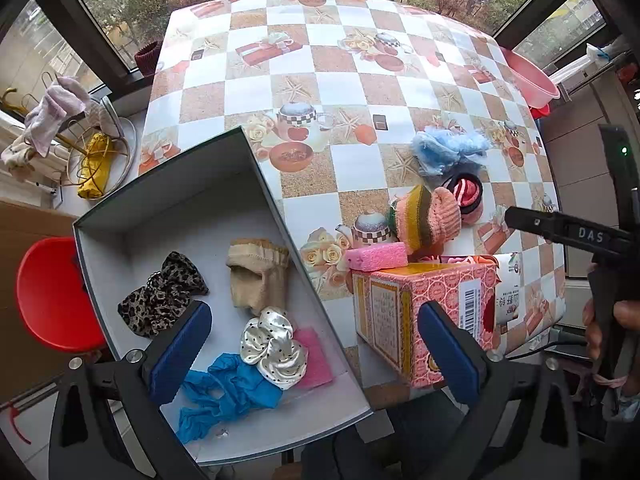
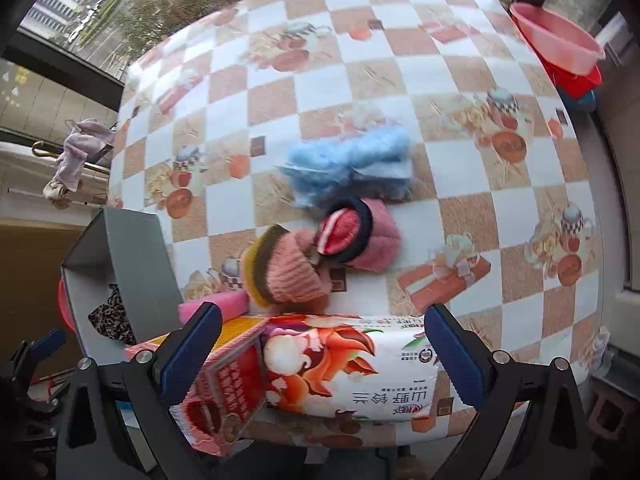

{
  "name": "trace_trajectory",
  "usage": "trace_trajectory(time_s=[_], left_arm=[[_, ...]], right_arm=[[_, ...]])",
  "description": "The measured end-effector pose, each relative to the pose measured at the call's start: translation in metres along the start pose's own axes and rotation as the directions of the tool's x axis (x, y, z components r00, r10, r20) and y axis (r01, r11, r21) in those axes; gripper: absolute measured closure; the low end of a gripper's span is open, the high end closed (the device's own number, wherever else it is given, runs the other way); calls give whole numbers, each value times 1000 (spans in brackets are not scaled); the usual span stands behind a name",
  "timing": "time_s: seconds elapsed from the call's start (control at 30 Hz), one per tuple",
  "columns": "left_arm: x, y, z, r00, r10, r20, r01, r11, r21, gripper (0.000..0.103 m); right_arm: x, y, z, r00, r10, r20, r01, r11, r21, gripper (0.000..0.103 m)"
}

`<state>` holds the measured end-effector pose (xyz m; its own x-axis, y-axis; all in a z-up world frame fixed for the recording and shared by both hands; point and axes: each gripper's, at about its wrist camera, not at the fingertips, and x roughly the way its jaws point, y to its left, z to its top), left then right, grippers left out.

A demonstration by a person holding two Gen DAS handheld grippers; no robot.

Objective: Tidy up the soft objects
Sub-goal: 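Move both open grippers from the white box back to the pile of soft items, then grasp the light-blue fluffy item with the left gripper while the right grasps the pink knit sock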

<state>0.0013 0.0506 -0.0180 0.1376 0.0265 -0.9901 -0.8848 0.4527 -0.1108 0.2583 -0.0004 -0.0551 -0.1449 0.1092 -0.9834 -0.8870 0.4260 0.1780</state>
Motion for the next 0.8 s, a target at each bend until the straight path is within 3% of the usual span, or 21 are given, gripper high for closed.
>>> trace_trajectory(time_s=[0.17, 0.5, 0.67, 0.8], left_arm=[[13, -12, 17, 999, 2, -41, -3, 1000, -25, 0], [31, -19, 34, 994, 56, -94, -60, 997, -45, 0], [40, -21, 39, 990, 71, -126, -77, 996, -46, 0], [45, -32, 50, 987, 76, -138, -82, 996, -33, 0]], right_arm=[[32, -11, 2, 997, -1, -77, -1, 1000, -20, 1], [83, 30, 21, 987, -25, -159, -13, 973, -231, 1], [105, 36, 28, 977, -140, -161, 82, 944, -320, 1], [109, 19, 36, 977, -143, -156, 94, 953, -288, 1]])
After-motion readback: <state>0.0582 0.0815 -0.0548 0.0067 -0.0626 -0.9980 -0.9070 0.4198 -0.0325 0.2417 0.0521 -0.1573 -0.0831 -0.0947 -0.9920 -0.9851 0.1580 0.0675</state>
